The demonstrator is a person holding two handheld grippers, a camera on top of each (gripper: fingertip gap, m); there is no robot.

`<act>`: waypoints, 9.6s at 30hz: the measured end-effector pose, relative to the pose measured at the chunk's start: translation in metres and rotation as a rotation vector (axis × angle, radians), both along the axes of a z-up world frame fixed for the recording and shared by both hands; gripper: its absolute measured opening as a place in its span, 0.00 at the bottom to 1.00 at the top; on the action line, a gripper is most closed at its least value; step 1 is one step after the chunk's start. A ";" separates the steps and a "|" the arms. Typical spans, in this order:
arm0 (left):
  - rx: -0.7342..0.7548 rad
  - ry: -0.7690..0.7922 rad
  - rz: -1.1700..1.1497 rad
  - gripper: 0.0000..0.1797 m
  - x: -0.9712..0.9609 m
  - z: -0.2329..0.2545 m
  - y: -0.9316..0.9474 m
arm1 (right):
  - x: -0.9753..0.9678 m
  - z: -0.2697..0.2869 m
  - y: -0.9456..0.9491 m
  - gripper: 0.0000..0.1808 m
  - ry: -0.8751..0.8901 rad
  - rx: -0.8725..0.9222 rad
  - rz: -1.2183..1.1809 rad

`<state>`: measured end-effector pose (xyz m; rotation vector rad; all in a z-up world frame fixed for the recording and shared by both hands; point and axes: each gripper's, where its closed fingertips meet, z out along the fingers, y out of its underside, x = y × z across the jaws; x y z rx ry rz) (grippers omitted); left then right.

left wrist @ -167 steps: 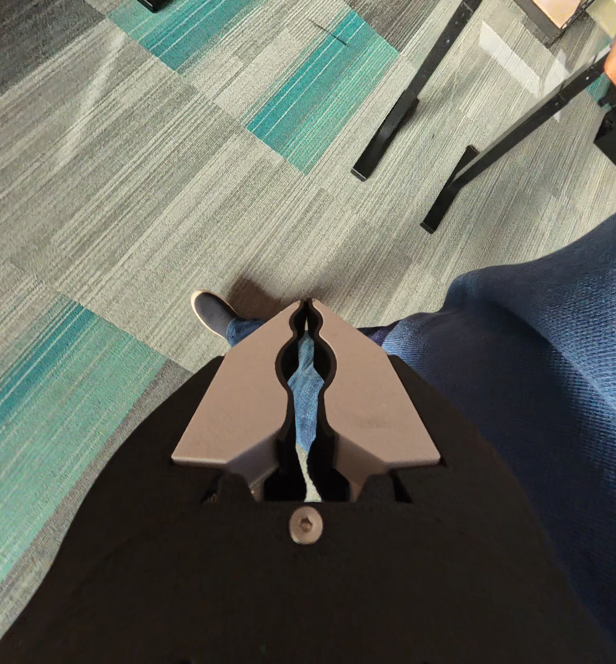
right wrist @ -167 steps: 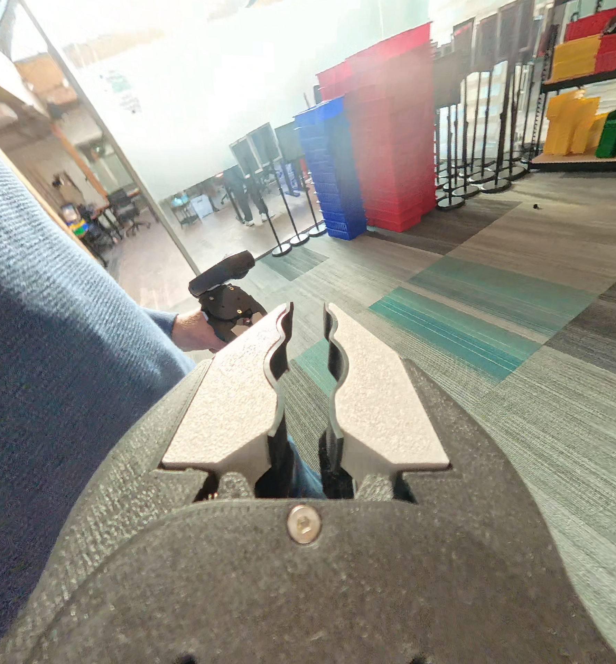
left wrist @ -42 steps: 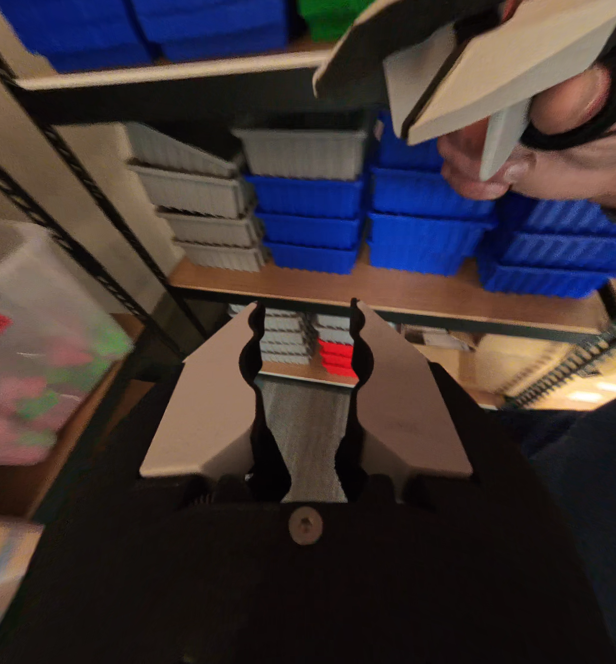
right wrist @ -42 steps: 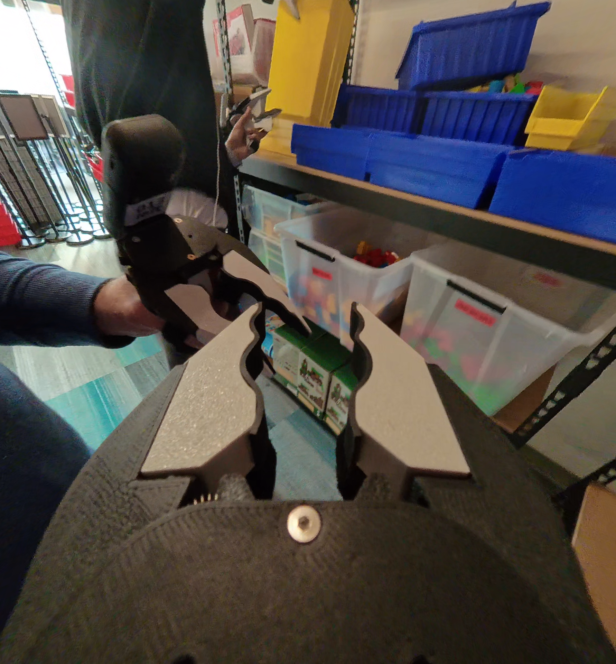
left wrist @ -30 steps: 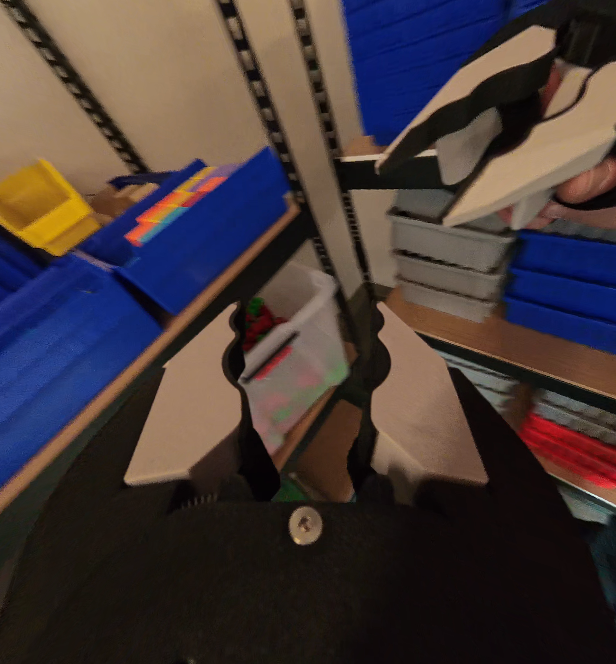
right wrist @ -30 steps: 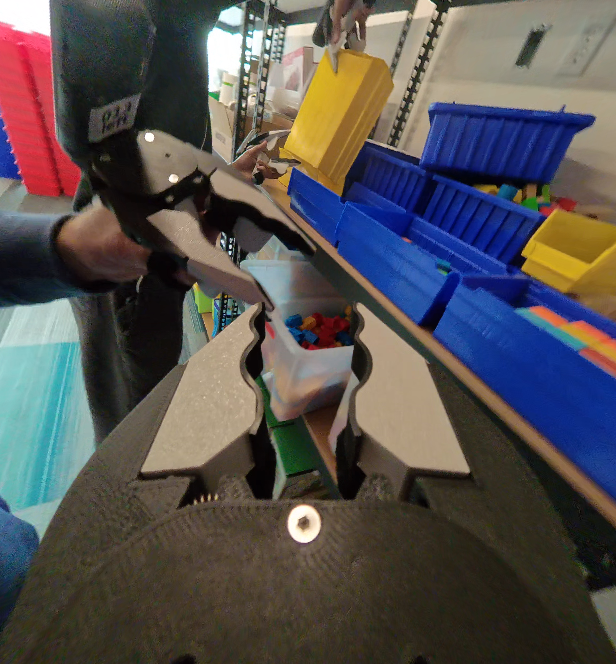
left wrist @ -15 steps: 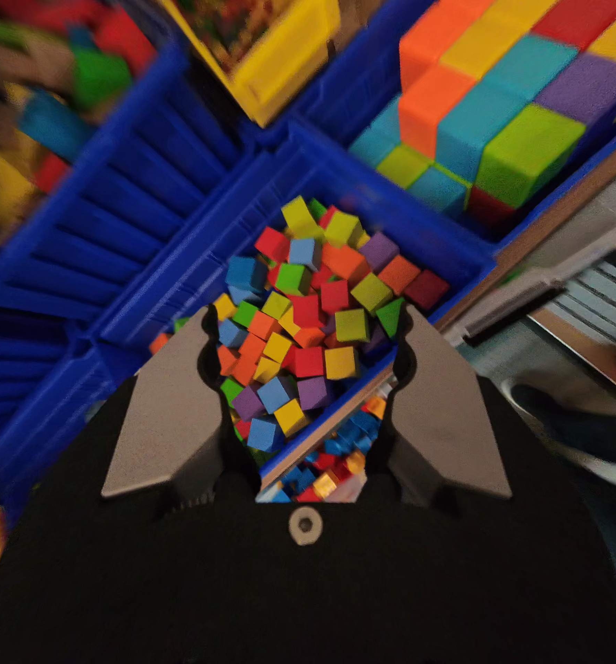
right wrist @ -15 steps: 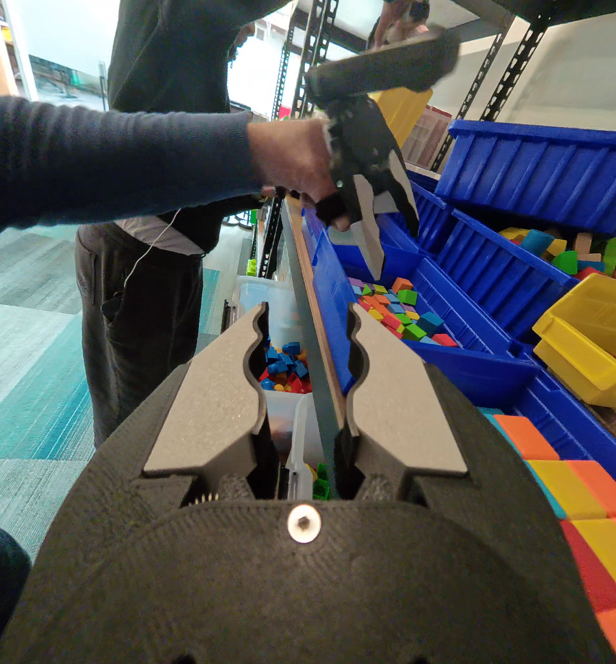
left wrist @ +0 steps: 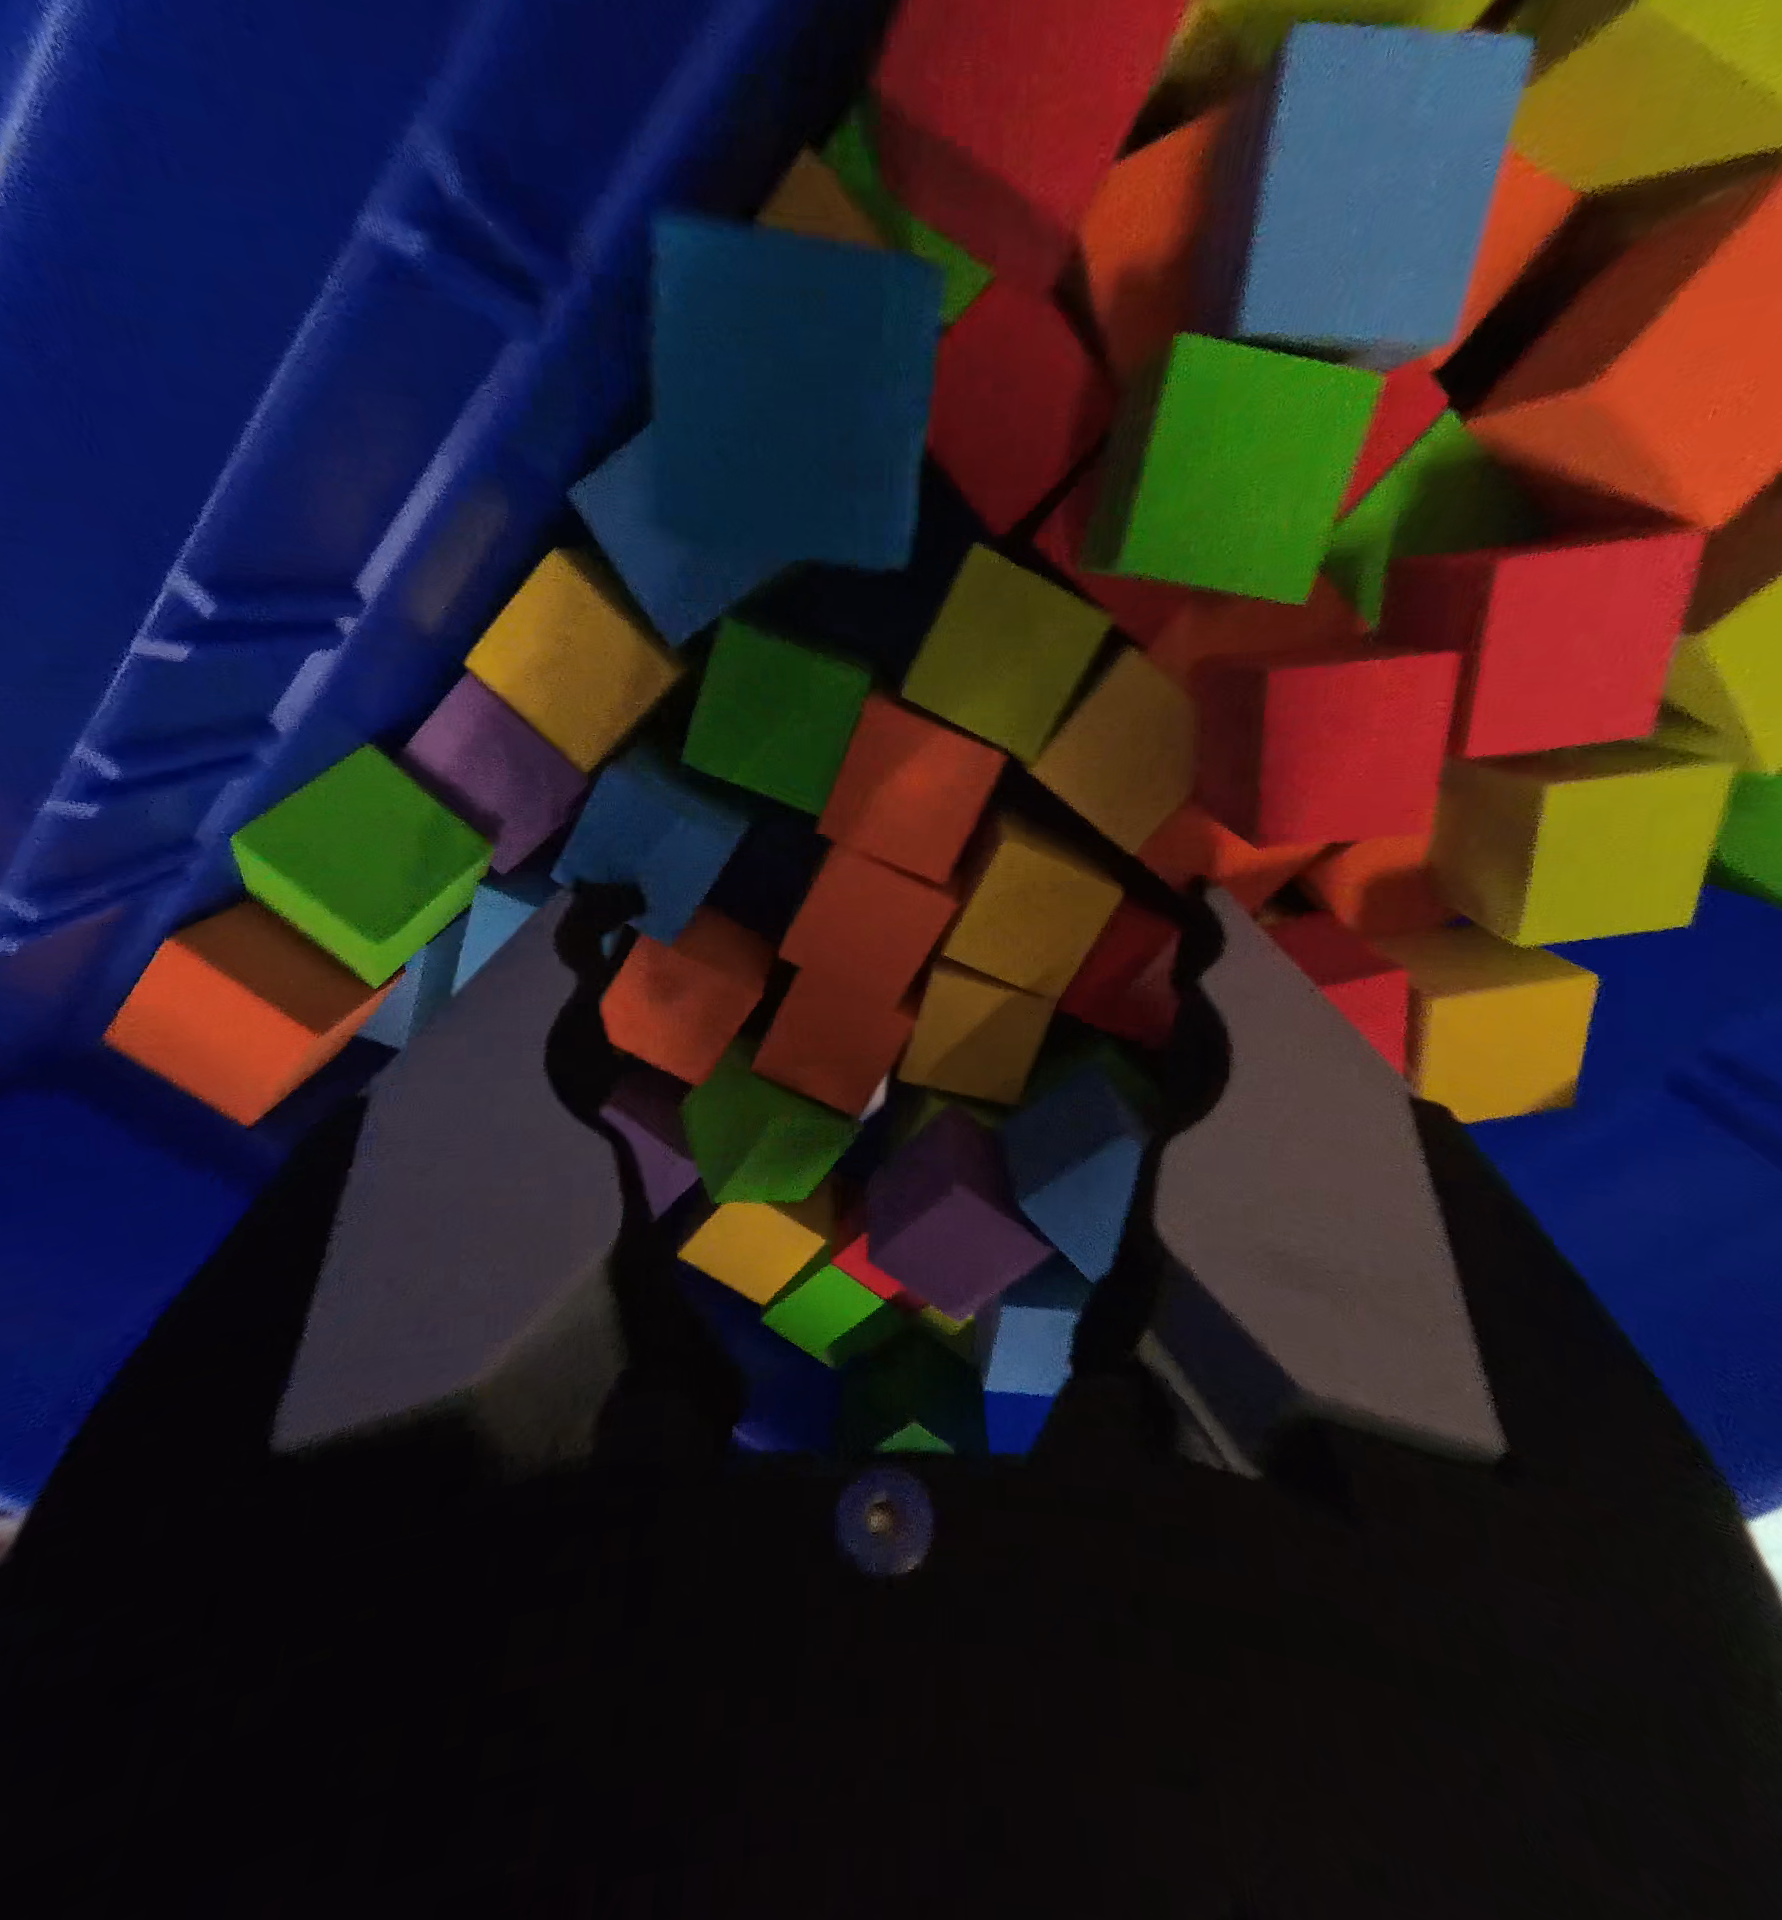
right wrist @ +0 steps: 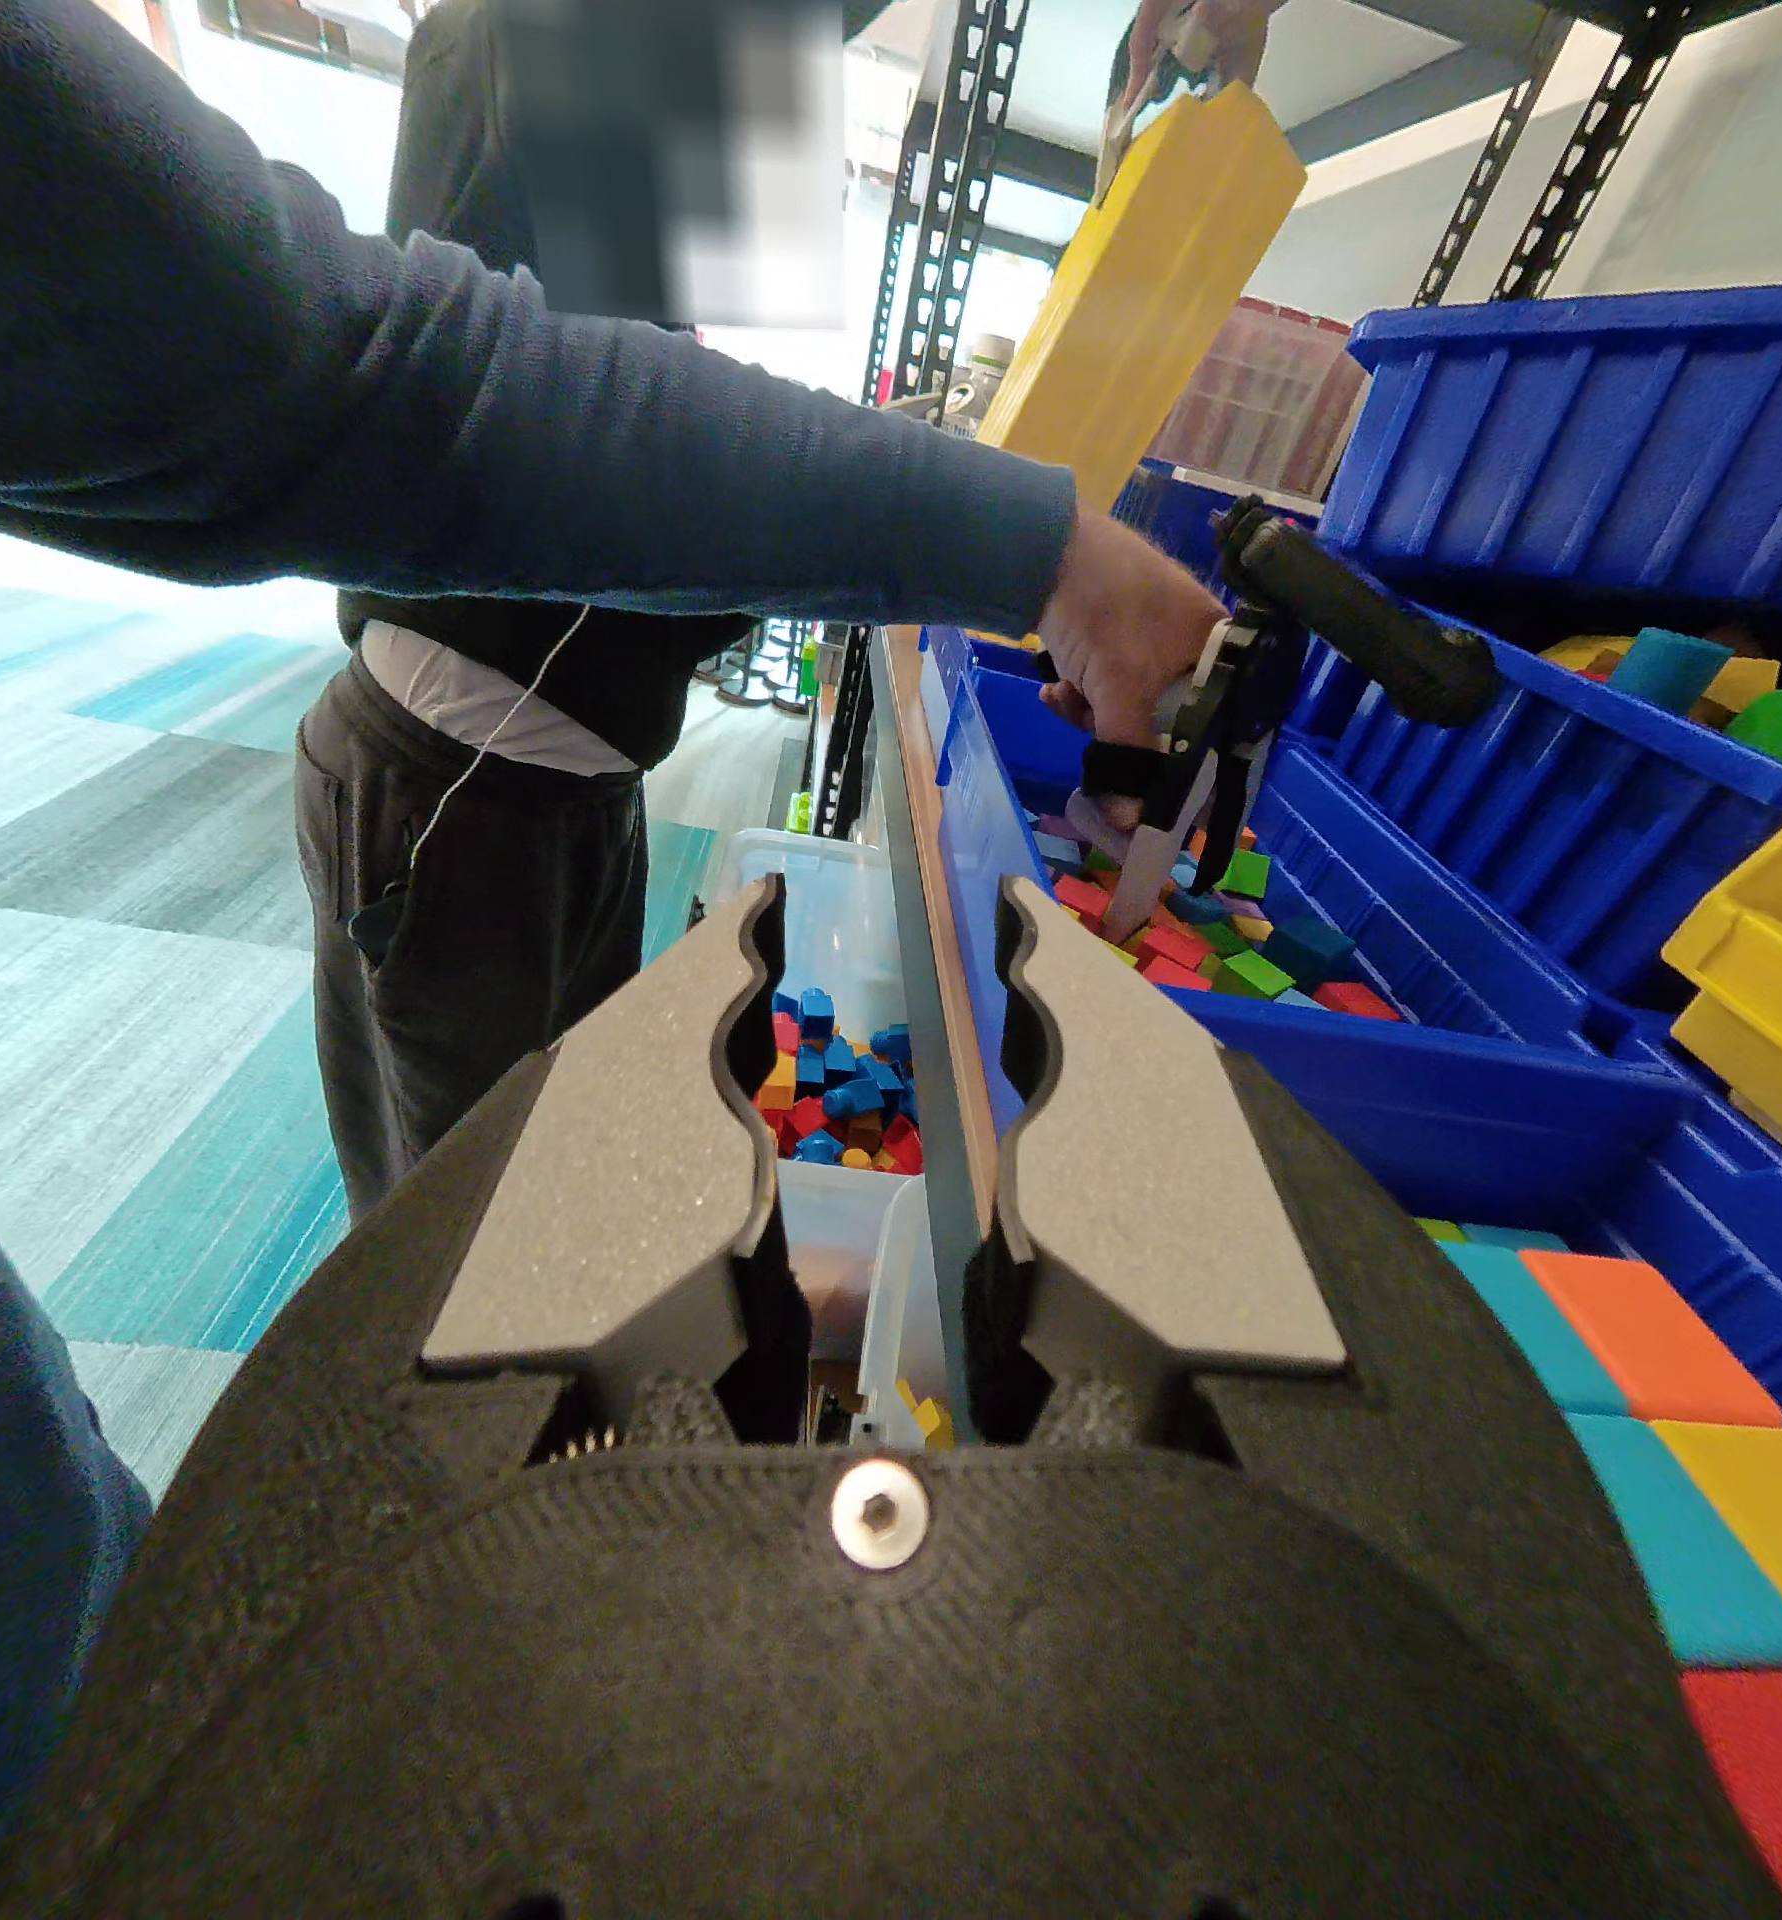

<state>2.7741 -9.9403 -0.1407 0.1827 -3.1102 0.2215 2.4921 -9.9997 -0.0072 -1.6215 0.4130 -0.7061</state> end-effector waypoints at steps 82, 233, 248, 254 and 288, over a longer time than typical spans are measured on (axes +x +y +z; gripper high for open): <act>-1.302 -0.565 -0.800 0.00 -0.405 0.319 -0.184 | -0.172 0.022 -0.068 0.21 -0.010 0.062 -0.527; -2.180 -0.154 -1.778 0.06 -1.118 0.388 0.126 | -0.966 0.104 0.211 0.18 0.348 -0.775 -2.351; -1.811 0.137 -2.082 0.01 -1.174 0.237 0.148 | -0.970 0.098 0.199 0.15 0.308 -1.063 -2.392; -1.668 0.254 -2.164 0.02 -1.166 0.198 0.149 | -0.962 0.099 0.205 0.11 0.280 -0.995 -2.331; -0.518 0.726 -0.815 0.05 -0.935 -0.288 0.335 | -0.633 -0.326 0.331 0.07 0.615 -0.119 -0.708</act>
